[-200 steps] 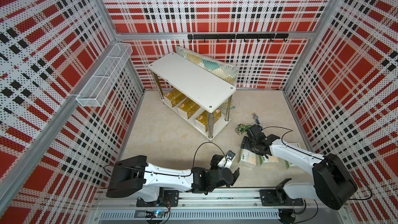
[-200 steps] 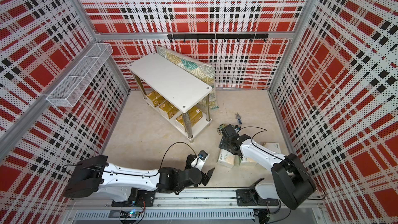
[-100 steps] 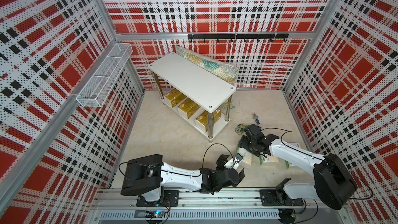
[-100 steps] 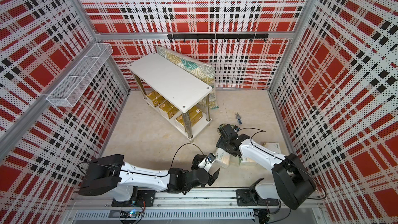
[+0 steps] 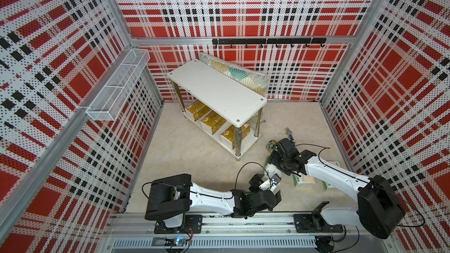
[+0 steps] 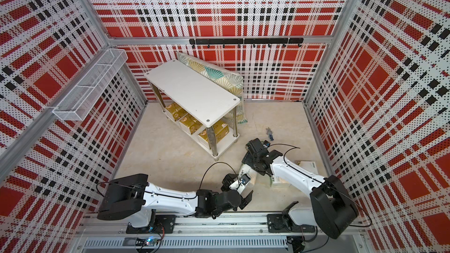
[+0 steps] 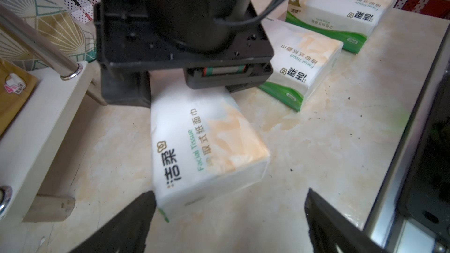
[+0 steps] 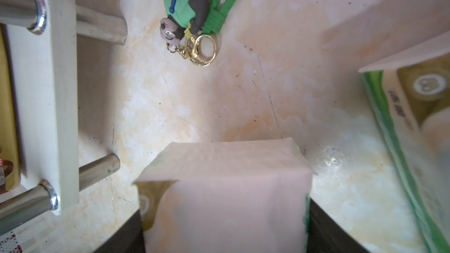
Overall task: Place the tissue boxes on the shelf by color
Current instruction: Pick up the box of tissues from the center of the board.
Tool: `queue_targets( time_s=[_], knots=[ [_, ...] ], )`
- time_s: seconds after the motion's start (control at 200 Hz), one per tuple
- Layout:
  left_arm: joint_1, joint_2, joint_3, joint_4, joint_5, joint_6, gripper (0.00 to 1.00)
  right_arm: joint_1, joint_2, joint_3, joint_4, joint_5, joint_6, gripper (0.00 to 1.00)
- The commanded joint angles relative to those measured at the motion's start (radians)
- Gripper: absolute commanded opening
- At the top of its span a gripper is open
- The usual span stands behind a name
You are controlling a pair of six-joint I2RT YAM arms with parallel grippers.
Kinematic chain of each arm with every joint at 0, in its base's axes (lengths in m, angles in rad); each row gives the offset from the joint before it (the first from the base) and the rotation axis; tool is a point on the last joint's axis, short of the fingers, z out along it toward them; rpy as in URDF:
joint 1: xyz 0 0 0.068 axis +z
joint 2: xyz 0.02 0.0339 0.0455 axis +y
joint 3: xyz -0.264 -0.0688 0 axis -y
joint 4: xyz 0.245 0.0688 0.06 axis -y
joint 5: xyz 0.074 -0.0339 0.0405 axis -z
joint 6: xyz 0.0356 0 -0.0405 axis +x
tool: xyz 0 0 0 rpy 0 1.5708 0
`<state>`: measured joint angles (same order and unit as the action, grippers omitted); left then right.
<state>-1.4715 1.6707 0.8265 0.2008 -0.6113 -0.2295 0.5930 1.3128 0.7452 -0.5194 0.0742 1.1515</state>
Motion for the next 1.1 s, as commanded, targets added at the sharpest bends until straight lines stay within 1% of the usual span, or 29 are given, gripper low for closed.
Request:
queue_targets(
  time_s=[0.0, 0.311, 0.476, 0.696, 1.017, 1.092],
  knots=[
    [0.000, 0.029, 0.029, 0.016, -0.004, 0.026, 0.99, 0.010, -0.006, 0.028, 0.015, -0.007, 0.028, 0.80],
    [0.008, 0.079, 0.073, -0.013, -0.113, 0.019, 0.99, 0.022, -0.019, 0.037, 0.022, -0.026, 0.040, 0.80],
    [0.008, 0.088, 0.060, 0.008, -0.141, 0.017, 0.99, 0.030, -0.030, 0.030, 0.027, -0.030, 0.054, 0.80],
    [0.006, 0.111, 0.070, -0.005, -0.142, 0.024, 0.99, 0.034, -0.036, 0.040, 0.032, -0.046, 0.060, 0.80],
    [0.003, 0.141, 0.077, -0.012, -0.239, 0.040, 0.99, 0.049, -0.048, 0.042, 0.033, -0.062, 0.066, 0.79],
    [0.001, 0.146, 0.072, -0.002, -0.244, 0.050, 0.99, 0.052, -0.049, 0.033, 0.043, -0.066, 0.069, 0.79]
  ],
)
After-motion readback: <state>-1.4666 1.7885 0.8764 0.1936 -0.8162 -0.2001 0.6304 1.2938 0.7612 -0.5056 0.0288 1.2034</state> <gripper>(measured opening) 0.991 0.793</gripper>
